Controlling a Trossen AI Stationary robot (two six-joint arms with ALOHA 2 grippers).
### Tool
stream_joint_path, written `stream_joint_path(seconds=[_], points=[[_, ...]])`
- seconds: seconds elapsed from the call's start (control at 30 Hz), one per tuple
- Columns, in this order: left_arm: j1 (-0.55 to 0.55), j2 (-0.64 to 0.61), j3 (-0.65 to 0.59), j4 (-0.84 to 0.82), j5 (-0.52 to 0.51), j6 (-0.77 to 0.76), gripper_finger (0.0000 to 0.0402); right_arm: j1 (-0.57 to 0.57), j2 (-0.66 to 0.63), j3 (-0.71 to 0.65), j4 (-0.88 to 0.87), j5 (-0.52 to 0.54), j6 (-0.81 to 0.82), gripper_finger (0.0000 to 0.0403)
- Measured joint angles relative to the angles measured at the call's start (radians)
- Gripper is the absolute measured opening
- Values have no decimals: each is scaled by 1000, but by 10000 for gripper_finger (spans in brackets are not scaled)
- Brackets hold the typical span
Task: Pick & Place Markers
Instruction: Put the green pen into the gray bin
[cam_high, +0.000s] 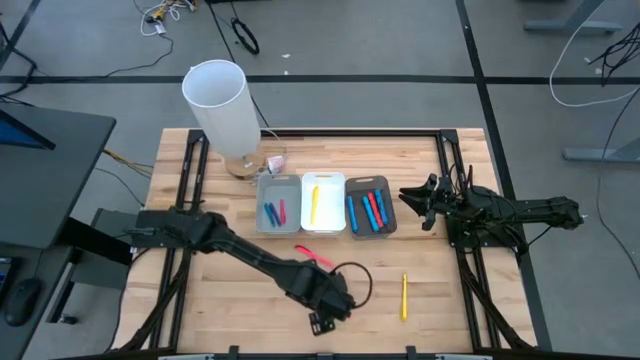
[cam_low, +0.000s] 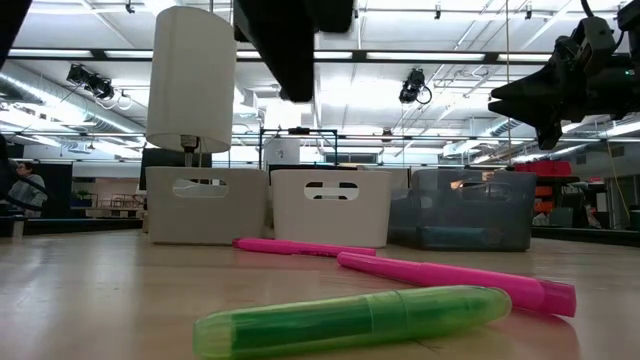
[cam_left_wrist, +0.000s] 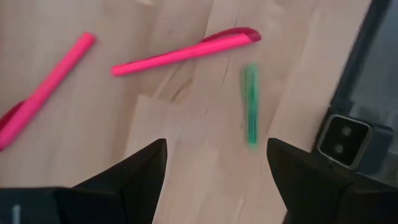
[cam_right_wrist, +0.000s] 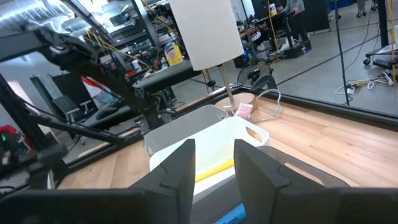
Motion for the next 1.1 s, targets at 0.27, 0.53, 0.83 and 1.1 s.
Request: stream_joint_path(seconds=[0.27, 0.53, 0.83, 1.1], points=[[-22, 130, 124, 9, 0, 0, 280, 0, 0, 0, 0, 0, 0, 111], [-33, 190, 142, 46, -23, -41, 280, 0, 0, 0, 0, 0, 0, 111], [-51, 241, 143, 89, -42, -80, 280, 0, 0, 0, -1, 0, 0, 111], [-66, 285, 144, 120, -60, -68, 279, 0, 0, 0, -1, 0, 0, 111]])
